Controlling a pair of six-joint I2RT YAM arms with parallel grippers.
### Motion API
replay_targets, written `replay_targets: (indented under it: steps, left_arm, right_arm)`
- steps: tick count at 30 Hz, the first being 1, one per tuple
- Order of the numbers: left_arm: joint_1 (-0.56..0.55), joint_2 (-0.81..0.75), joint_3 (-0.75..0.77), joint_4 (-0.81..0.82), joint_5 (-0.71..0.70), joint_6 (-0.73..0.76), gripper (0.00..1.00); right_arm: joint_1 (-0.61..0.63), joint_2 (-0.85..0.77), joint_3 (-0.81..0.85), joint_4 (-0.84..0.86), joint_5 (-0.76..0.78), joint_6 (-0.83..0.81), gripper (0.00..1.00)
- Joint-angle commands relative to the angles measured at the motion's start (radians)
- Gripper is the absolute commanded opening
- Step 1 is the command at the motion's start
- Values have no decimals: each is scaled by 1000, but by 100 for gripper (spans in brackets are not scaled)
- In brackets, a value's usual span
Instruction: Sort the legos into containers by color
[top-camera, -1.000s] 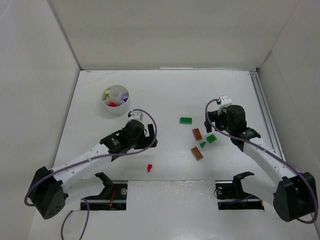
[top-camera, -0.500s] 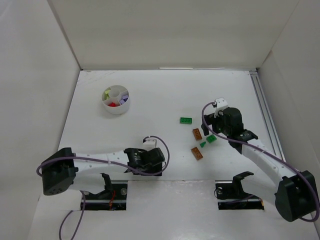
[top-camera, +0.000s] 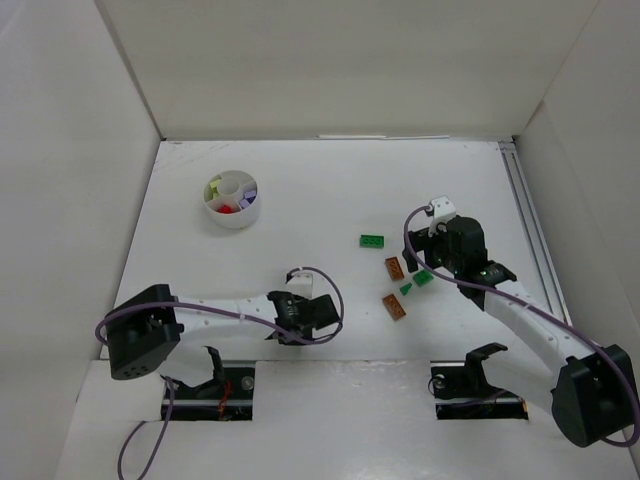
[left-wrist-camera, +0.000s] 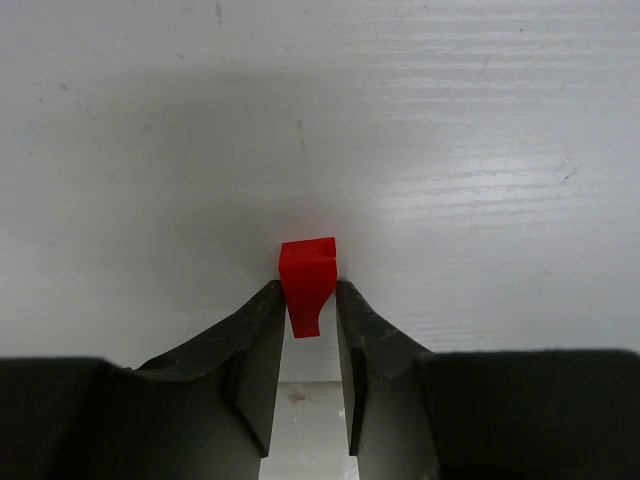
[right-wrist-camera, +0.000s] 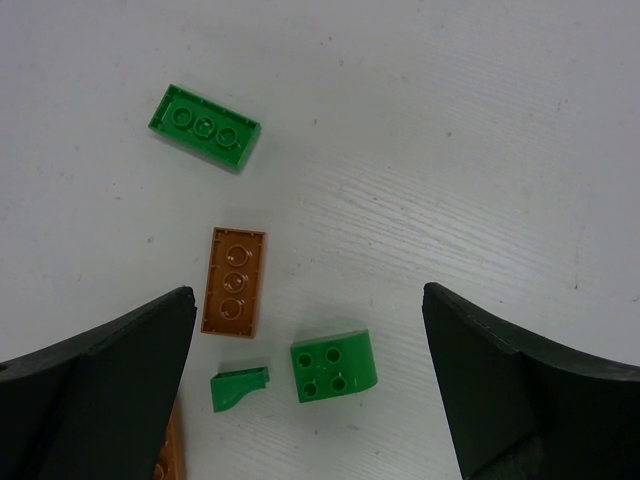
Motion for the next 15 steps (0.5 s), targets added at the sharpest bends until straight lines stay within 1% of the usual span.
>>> replay_targets:
  steps: [1, 4, 6, 7, 9, 10, 13, 15]
  left_arm:
    - [-6, 10, 29, -33, -59, -21, 24]
    - [7, 10, 49, -10, -89, 16, 17]
    - [36, 10, 58, 4, -89, 43, 11]
    - [45, 10, 58, 19, -89, 53, 1]
    - [57, 19, 58, 19, -98, 74, 0]
    - [57, 19, 86, 19, -109, 74, 0]
    - [89, 19, 139, -6, -183, 91, 0]
    - [140, -4, 167, 55, -183, 158, 0]
  right_arm:
    - [10, -22, -1, 49, 10, -6, 100]
    - [10, -22, -1, 49, 10, -6, 100]
    - [10, -22, -1, 49, 10, -6, 100]
    - [10, -31, -1, 49, 10, -6, 100]
    - [10, -31, -1, 49, 19, -6, 100]
    - [10, -42, -1, 49, 19, -6, 100]
    - [10, -42, -1, 49, 19, -6, 100]
    - [10, -42, -1, 49, 19, -6, 100]
